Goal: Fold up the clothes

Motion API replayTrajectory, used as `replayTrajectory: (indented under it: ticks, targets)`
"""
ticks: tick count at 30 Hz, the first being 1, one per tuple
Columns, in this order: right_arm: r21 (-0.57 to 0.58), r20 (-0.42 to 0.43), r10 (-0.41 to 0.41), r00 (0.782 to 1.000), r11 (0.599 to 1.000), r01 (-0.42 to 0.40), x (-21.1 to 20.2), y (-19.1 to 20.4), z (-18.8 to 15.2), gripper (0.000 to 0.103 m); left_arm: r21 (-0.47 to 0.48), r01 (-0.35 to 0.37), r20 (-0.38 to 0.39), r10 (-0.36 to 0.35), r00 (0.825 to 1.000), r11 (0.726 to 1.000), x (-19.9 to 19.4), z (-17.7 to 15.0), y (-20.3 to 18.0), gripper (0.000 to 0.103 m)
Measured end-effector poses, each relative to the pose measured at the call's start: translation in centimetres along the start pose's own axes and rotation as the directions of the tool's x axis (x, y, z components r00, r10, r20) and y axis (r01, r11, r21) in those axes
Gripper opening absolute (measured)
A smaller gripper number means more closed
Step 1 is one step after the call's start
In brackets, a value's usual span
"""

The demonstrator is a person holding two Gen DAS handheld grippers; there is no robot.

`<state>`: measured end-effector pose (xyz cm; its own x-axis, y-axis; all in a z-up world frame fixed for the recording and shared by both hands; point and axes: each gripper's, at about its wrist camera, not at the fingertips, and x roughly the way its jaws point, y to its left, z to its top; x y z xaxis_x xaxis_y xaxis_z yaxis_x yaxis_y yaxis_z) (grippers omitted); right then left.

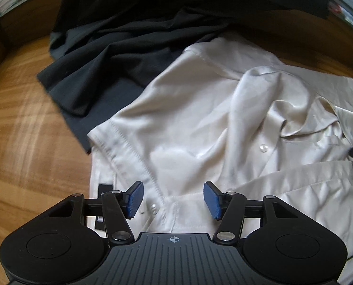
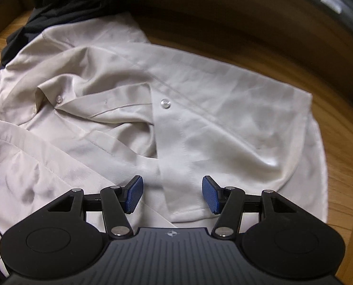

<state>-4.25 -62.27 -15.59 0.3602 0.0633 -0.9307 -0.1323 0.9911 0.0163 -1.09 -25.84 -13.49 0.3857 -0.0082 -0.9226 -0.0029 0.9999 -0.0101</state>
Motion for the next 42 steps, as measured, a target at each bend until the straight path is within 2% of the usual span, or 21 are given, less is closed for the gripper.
replayTrajectory:
  ticks: [1, 2, 4, 5, 6, 9, 13, 20, 28, 34, 42]
  targets:
    - [-0.005, 0.007, -0.010, 1.000, 1.000, 0.011, -0.3, -0.2, 0.1, 0.060, 0.019, 0.010, 0.002, -0.010, 1.000, 1.000, -0.1, 0.2, -0.5, 0.060]
    - [-0.011, 0.015, -0.021, 1.000, 1.000, 0.021, -0.7, -0.4, 0.2, 0.054, 0.041, 0.024, 0.005, -0.024, 1.000, 0.999, -0.1, 0.4, -1.1, 0.061]
    - [-0.021, 0.030, -0.042, 0.999, 0.999, 0.042, -1.4, -0.8, 0.5, 0.030, 0.082, 0.050, 0.008, -0.051, 0.999, 0.995, 0.0, 0.7, -2.3, 0.066]
    - [-0.027, 0.038, -0.052, 0.998, 0.998, 0.053, -1.7, -1.0, 0.6, 0.005, 0.100, 0.060, 0.005, -0.061, 0.998, 0.993, 0.2, 0.9, -3.0, 0.069]
    - [-0.032, 0.045, -0.062, 0.997, 0.997, 0.064, -2.1, -1.2, 0.7, 0.002, 0.114, 0.064, -0.001, -0.064, 0.998, 0.991, 0.6, 1.0, -3.6, 0.070]
    - [-0.046, 0.068, -0.093, 0.993, 0.994, 0.096, -3.1, -1.8, 1.0, 0.002, 0.150, 0.069, -0.018, -0.067, 0.998, 0.986, 1.7, 1.2, -5.0, 0.070]
    - [-0.064, 0.102, -0.133, 0.986, 0.988, 0.140, -4.6, -2.6, 1.6, 0.002, 0.140, 0.067, -0.028, -0.064, 0.998, 0.988, 3.1, 1.6, -6.1, 0.069]
    - [-0.065, 0.201, -0.201, 0.959, 0.974, 0.217, -9.9, -5.6, 4.0, 0.002, 0.137, 0.068, -0.020, -0.066, 0.998, 0.988, 3.7, 1.8, -8.5, 0.070]
    - [-0.079, 0.249, -0.230, 0.941, 0.963, 0.256, -12.5, -7.2, 6.5, 0.002, 0.235, 0.041, 0.032, -0.050, 0.998, 0.971, 3.4, 1.4, -11.8, 0.073]
    - [-0.086, 0.272, -0.245, 0.930, 0.957, 0.277, -14.0, -7.9, 7.9, 0.002, 0.239, 0.021, 0.045, -0.032, 0.998, 0.971, 3.9, 1.8, -12.1, 0.073]
    - [-0.100, 0.279, -0.258, 0.925, 0.950, 0.295, -15.0, -8.3, 9.2, 0.002, 0.330, 0.074, 0.091, -0.110, 0.990, 0.941, 2.8, 2.8, -15.3, 0.073]
